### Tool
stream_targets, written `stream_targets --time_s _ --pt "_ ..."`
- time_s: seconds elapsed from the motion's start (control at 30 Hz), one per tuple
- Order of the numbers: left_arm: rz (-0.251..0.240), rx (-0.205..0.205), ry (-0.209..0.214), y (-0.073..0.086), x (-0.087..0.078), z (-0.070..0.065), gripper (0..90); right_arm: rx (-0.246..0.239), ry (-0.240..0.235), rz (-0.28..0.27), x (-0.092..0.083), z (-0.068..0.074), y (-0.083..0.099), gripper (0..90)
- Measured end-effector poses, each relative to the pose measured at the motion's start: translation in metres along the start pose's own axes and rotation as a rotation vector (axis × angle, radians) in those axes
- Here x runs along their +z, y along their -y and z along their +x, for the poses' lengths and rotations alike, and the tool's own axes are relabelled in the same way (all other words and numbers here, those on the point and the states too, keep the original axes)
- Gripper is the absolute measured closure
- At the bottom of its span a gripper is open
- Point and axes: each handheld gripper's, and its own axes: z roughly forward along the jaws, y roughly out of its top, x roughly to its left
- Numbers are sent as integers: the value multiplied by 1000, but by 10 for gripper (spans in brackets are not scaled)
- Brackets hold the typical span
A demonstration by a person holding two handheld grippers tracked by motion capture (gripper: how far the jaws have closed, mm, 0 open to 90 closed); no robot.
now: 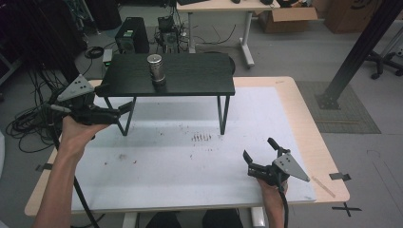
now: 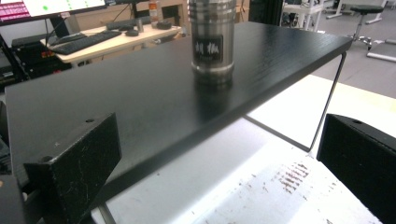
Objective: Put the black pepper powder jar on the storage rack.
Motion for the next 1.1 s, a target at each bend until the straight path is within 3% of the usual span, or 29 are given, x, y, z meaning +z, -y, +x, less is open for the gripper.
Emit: stream_targets --time_s 0.4,0.8,1.1 --pt "-23 -19 -19 38 -15 2 3 -1 0 1 0 0 0 14" --pt "-11 -55 -45 84 -18 6 3 0 -1 3 0 0 0 14" --pt "-30 -90 -95 119 -24 8 6 0 -1 2 0 0 0 15"
